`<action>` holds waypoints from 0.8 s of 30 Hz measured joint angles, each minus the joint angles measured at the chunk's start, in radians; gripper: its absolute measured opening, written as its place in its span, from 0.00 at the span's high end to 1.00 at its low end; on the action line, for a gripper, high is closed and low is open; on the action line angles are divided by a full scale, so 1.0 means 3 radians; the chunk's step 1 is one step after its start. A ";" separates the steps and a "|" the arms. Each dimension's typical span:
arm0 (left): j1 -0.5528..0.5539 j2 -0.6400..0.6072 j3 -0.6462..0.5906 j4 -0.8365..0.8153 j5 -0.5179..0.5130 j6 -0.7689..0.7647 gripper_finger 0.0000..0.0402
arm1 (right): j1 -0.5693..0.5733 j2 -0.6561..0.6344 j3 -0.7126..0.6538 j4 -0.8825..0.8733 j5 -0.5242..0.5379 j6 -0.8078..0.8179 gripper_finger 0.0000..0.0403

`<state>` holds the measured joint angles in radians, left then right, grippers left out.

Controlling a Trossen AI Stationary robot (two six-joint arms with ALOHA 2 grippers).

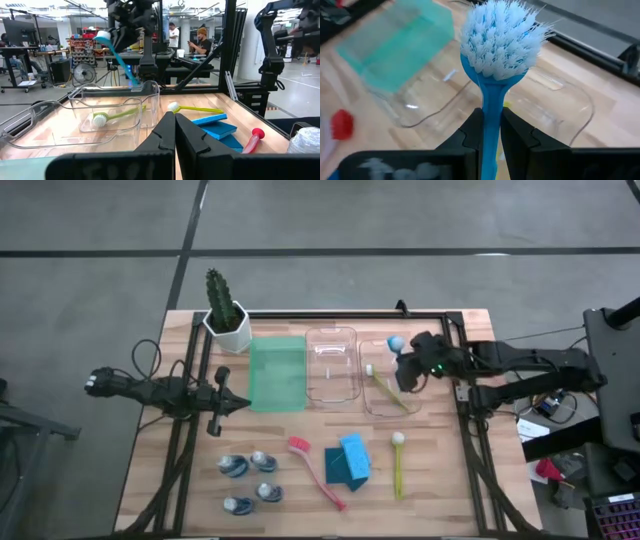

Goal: Pick & Place Kitchen Sink Supplies
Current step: Put the blue dish brush into the right transparent bin

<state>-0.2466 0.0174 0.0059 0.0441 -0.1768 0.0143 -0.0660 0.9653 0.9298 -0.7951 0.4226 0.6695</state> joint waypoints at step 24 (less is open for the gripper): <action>0.0000 0.0000 0.0000 0.0000 0.0000 0.0000 0.99 | -0.0897 0.1420 0.0566 -0.0494 -0.1065 -0.0506 0.88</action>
<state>-0.2466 0.0174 0.0059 0.0441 -0.1769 0.0143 -0.3351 1.3912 1.0995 -0.9432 0.1032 0.5178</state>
